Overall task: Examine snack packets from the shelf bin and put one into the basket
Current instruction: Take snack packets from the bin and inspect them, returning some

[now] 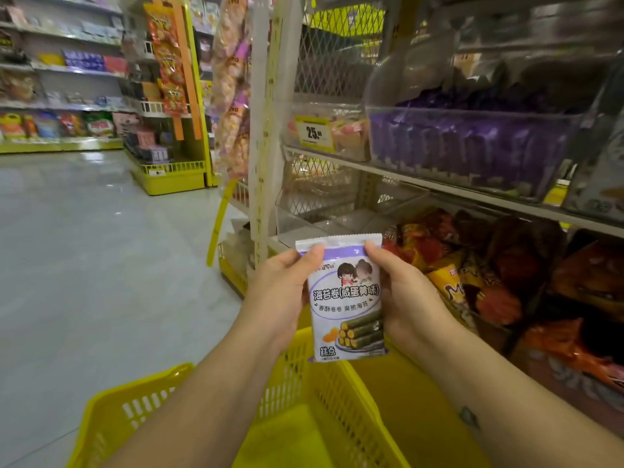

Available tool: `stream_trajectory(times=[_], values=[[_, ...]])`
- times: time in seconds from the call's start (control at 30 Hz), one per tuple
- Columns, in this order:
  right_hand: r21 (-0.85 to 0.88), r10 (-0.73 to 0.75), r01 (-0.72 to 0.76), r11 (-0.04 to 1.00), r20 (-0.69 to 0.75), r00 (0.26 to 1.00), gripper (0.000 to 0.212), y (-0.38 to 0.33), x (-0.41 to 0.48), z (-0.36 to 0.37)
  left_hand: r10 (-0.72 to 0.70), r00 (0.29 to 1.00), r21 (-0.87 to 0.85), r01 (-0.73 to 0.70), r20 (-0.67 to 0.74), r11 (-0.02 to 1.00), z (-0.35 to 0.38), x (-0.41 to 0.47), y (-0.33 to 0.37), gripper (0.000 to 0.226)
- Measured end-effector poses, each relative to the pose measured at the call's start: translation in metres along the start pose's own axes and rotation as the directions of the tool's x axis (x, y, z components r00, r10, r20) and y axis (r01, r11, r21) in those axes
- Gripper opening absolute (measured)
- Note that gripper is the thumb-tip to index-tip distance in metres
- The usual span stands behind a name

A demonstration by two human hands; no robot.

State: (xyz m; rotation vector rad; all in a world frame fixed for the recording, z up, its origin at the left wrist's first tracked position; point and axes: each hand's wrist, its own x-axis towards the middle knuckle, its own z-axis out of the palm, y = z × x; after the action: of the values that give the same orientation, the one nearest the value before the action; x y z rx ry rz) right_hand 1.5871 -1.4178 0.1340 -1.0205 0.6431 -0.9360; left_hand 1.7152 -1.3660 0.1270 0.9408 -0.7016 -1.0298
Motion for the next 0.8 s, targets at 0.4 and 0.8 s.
stream_trajectory(times=[0.4, 0.8], values=[[-0.531, 0.156, 0.01, 0.847, 0.268, 0.951, 0.039, -0.018, -0.02, -0.027, -0.108, 0.991, -0.147, 0.097, -0.072, 0.984, 0.003, -0.006, 0.015, 0.028], [-0.18, 0.23, -0.197, 0.964, 0.185, 0.955, 0.028, -0.025, -0.028, -0.023, -0.338, 0.878, 0.139, 0.309, 0.337, 0.941, -0.012, -0.016, 0.017, 0.039]])
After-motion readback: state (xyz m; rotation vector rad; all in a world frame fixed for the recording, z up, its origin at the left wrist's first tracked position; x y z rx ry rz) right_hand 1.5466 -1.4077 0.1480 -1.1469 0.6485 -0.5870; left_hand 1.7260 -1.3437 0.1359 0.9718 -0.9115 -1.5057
